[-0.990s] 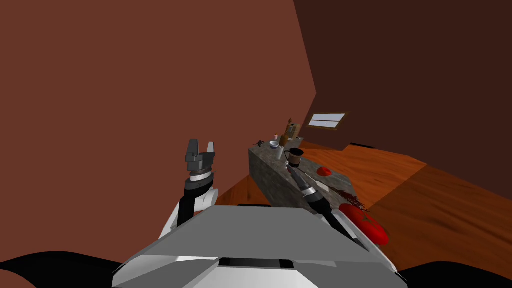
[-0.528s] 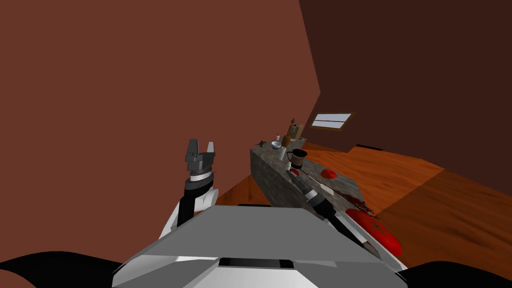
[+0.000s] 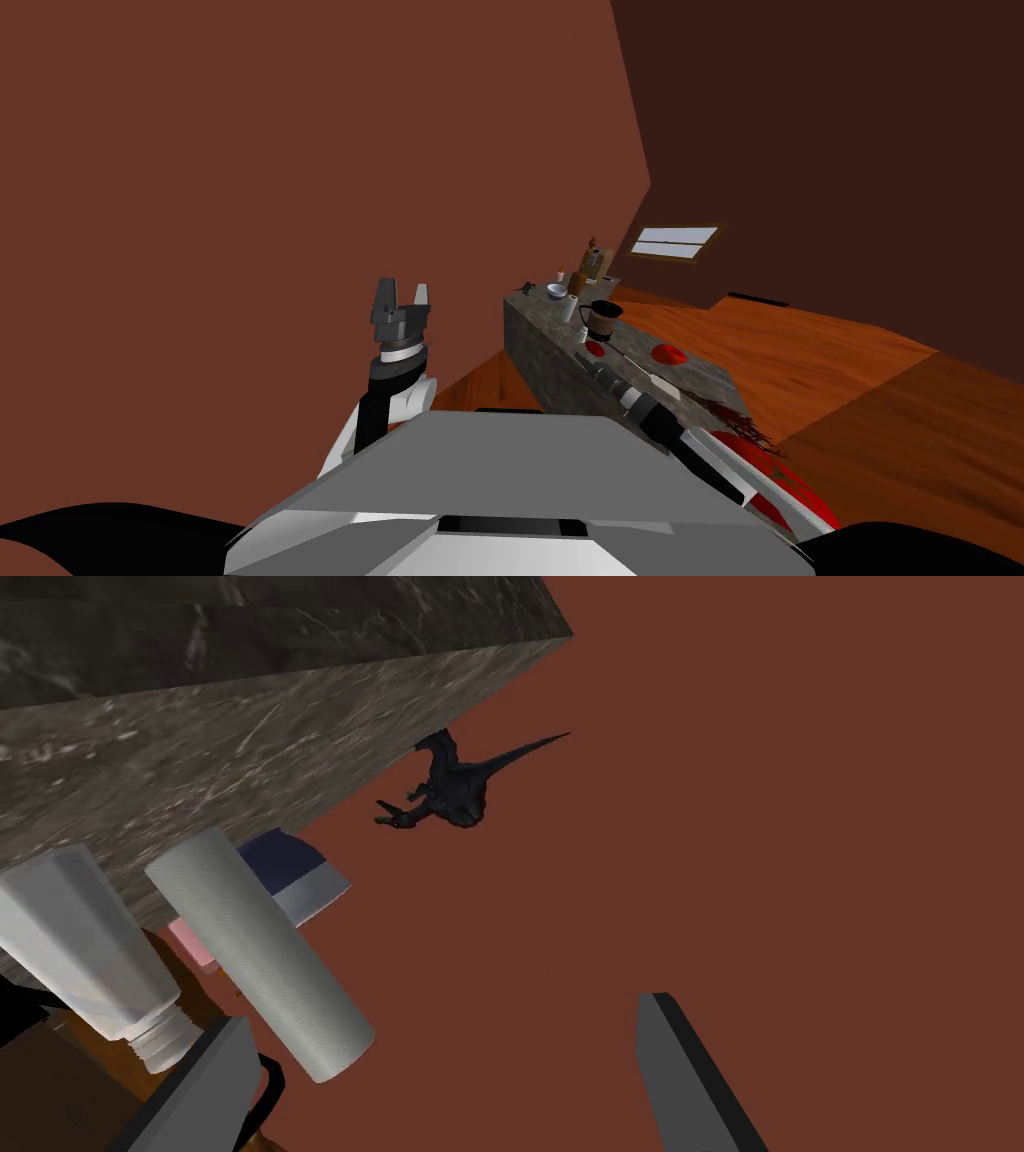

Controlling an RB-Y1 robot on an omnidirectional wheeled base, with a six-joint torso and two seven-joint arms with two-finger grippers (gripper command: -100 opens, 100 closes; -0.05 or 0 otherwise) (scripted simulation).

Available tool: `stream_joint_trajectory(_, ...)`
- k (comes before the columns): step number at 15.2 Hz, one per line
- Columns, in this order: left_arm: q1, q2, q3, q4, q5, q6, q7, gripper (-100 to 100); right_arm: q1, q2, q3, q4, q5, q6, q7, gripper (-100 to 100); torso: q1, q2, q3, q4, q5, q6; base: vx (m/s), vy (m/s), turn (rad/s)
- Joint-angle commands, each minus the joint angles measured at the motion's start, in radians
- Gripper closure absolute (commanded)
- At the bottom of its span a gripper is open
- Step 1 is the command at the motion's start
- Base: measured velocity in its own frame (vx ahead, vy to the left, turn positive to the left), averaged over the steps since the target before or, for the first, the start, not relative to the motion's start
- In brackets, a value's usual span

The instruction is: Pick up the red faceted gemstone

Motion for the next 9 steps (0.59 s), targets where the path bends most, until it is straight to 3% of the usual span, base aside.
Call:
stream_joint_trajectory(1, 0.0, 0.0, 0.0, 0.0, 0.0, 0.0, 0.0, 0, 0.004, -0.036, 0.003, 0.015, 0.01, 0.015, -0.004, -100, 0.0, 0.0, 0.0, 0.0, 0.0, 0.0, 0.018, 0.008, 0.056)
stream_joint_trajectory(4, 0.0, 0.0, 0.0, 0.0, 0.0, 0.0, 0.0, 0, 0.019, -0.108, 0.012, 0.05, 0.037, 0.044, -0.009, -100, 0.0, 0.0, 0.0, 0.0, 0.0, 0.0, 0.018, 0.005, 0.06)
stream_joint_trajectory(9, 0.0, 0.0, 0.0, 0.0, 0.0, 0.0, 0.0, 0, 0.032, -0.176, 0.021, 0.083, 0.062, 0.072, -0.014, -100, 0.0, 0.0, 0.0, 0.0, 0.0, 0.0, 0.018, 0.004, 0.057)
